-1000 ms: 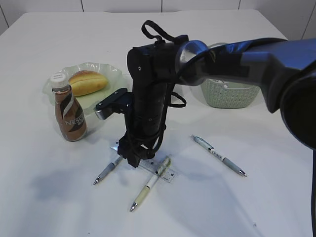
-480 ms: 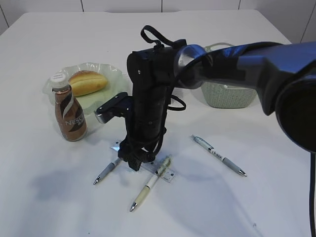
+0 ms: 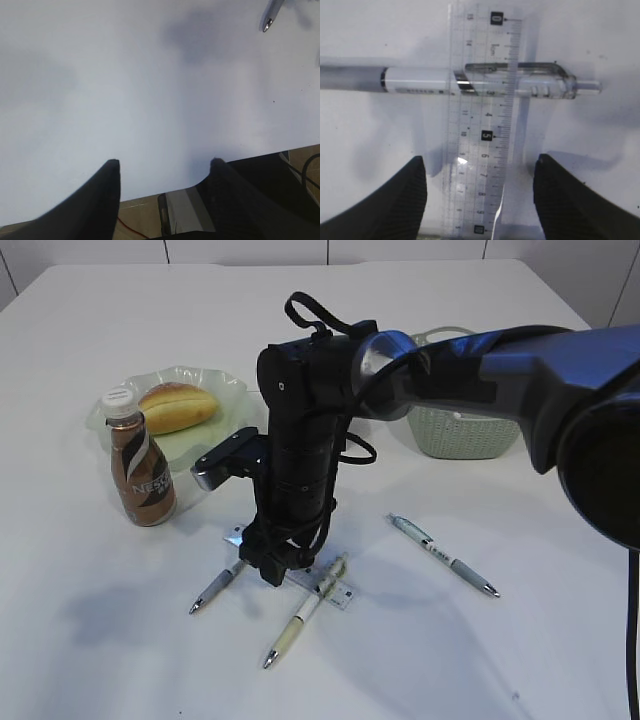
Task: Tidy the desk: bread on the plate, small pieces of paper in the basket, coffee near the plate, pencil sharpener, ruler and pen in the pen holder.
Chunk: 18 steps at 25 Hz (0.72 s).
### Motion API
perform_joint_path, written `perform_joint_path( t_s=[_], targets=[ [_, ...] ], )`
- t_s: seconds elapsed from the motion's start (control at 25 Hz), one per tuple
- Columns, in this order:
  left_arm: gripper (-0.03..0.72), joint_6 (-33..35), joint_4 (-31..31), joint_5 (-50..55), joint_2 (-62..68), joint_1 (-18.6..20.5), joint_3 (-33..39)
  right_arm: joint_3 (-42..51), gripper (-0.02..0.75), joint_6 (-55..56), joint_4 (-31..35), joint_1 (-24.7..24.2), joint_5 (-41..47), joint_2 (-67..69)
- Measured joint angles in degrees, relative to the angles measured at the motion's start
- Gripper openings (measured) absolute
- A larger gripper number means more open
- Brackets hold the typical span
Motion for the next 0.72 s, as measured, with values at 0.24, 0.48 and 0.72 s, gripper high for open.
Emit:
perform_joint_path(
  t_s=[0.24, 0.48, 0.72],
  targets=[
    [0.394, 0.0, 0.0, 0.0, 0.0, 0.0, 0.0, 0.0, 0.52, -0.1, 0.0, 0.0, 0.0, 0.2],
    [0.394, 0.0, 0.0, 0.0, 0.0, 0.0, 0.0, 0.0, 0.52, -0.1, 0.0, 0.0, 0.0, 0.6],
    [0.394, 0.0, 0.0, 0.0, 0.0, 0.0, 0.0, 0.0, 0.507, -0.1, 0.0, 0.0, 0.0, 0.6]
  ],
)
